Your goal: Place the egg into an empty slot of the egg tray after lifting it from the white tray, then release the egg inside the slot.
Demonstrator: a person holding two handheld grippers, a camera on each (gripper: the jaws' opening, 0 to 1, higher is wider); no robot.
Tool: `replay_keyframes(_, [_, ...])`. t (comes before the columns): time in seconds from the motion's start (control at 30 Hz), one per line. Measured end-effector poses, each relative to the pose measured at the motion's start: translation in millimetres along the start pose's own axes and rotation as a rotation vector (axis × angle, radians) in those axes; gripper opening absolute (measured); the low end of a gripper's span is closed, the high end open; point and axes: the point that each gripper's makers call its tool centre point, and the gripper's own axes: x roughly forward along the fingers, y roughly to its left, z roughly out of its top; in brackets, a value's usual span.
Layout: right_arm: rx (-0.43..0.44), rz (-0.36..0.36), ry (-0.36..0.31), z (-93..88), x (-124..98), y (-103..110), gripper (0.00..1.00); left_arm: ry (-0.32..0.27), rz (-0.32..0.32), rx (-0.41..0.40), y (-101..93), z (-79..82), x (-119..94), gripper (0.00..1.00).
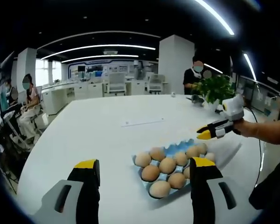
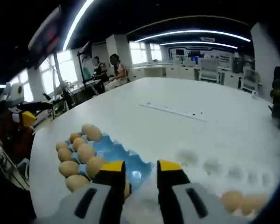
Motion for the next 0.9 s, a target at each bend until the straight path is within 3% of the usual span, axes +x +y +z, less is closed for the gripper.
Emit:
replay_keyframes(0.37, [0.051, -0.222, -0.055, -6.7, -41, -70, 0.26, -0.002, 0.004, 0.000, -0.3, 0.8, 0, 0.80])
replay_keyframes(0.9, [0.071, -0.355, -0.011, -31.3, -61, -105, 0.26, 0.000, -0.002, 0.000, -3.3, 1.1, 3, 0.80])
